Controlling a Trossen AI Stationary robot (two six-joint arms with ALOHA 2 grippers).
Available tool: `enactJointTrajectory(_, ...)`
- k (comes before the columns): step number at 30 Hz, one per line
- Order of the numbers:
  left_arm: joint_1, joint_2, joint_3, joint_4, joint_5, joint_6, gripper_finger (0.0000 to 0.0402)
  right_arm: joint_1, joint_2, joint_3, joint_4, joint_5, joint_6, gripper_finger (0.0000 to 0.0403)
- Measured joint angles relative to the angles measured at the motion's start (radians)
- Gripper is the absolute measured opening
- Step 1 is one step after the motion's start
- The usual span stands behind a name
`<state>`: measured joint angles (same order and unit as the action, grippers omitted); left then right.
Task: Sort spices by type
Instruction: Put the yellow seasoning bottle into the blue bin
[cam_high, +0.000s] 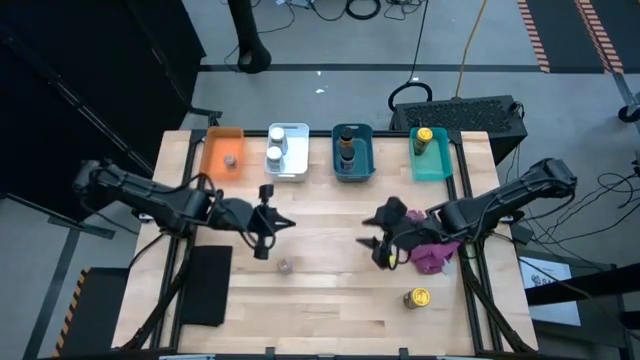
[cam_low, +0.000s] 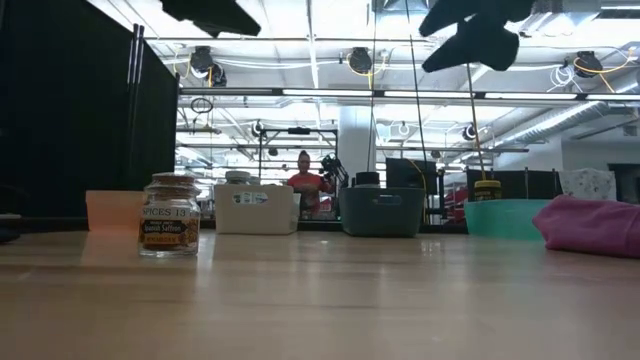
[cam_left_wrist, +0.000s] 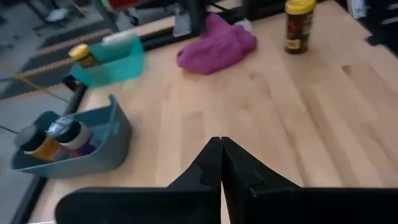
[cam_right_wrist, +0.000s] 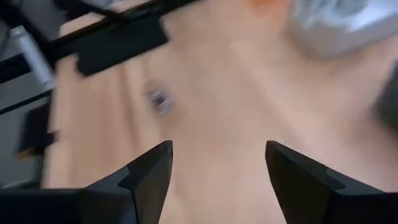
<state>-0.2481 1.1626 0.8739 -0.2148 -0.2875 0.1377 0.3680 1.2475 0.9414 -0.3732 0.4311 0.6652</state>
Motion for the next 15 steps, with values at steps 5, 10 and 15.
enactJointTrajectory(5,-0.022,-0.007,-0.020,-0.004,-0.136,0.000,0.0004,0.027,0.109,0.176,-0.217,-0.185,0.194,0.0213)
enactJointTrajectory(10,-0.020,-0.007,-0.020,-0.005,-0.178,-0.001,0.0007,0.056,0.267,0.504,-0.668,-0.353,0.399,0.0194)
enactJointTrajectory(15,-0.021,-0.008,-0.019,-0.014,-0.179,-0.001,0.0009,0.101,0.407,0.785,-1.145,-0.517,0.652,0.0180)
